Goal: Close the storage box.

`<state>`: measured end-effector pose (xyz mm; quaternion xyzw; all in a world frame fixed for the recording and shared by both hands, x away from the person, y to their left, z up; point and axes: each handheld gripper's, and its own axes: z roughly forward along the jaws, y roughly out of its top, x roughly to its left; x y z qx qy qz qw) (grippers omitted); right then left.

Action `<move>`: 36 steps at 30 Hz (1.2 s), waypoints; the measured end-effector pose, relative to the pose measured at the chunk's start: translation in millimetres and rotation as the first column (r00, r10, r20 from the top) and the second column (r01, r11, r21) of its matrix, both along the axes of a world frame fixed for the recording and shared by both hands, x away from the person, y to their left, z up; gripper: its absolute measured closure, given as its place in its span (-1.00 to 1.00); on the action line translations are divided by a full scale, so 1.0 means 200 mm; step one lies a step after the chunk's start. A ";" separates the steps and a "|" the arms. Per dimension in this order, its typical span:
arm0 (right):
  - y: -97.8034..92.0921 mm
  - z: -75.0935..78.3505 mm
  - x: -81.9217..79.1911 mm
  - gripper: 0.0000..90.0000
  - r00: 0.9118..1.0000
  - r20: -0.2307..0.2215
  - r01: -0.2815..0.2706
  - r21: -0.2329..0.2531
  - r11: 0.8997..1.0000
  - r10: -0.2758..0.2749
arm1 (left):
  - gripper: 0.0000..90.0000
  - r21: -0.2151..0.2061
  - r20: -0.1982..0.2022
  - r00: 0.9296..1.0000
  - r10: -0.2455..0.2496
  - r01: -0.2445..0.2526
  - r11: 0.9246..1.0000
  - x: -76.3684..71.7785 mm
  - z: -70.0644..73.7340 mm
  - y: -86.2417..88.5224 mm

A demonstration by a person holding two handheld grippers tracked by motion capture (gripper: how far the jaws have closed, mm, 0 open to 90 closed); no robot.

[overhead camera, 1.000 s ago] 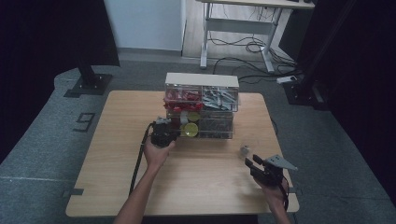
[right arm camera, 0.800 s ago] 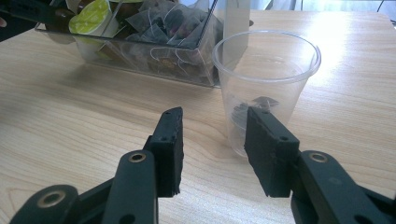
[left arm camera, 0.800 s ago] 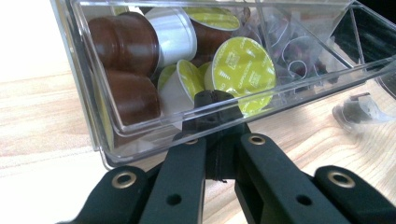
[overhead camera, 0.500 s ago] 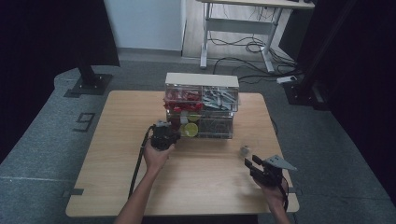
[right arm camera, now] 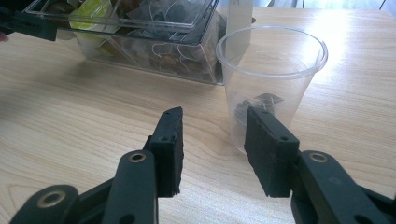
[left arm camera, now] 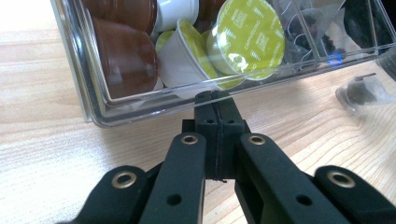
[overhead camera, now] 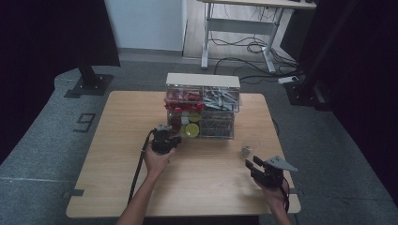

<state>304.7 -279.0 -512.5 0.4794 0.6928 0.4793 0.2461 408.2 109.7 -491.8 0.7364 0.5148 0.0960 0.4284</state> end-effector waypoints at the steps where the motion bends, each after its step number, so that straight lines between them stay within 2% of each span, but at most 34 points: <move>1: 0.00 0.00 0.00 0.25 1.000 0.000 0.001 0.000 1.000 -0.001 | 1.00 -0.001 0.000 1.000 -0.001 0.001 1.000 0.00 0.00 0.00; 16: 0.00 -0.01 0.00 0.25 1.000 -0.001 -0.002 -0.004 1.000 0.002 | 1.00 0.000 -0.008 1.000 -0.003 0.003 1.000 -0.01 -0.03 -0.01; 21: 0.00 -0.01 0.00 0.25 1.000 0.000 0.000 0.001 1.000 0.000 | 1.00 0.006 0.000 1.000 -0.006 0.006 1.000 -0.01 -0.03 -0.01; 25: 0.00 -0.01 0.00 0.22 1.000 0.005 -0.005 0.002 1.000 0.005 | 0.99 0.020 0.022 1.000 -0.008 0.007 1.000 -0.03 -0.02 -0.01; 32: 0.00 0.00 0.00 0.08 1.000 0.006 0.000 0.004 1.000 0.000 | 0.73 0.027 0.070 0.997 -0.029 0.027 0.999 -0.08 -0.03 -0.01; 36: 0.01 0.00 0.00 -0.03 1.000 0.010 -0.001 0.001 1.000 0.001 | 0.52 0.029 0.075 0.996 -0.054 0.052 0.998 -0.10 -0.03 0.00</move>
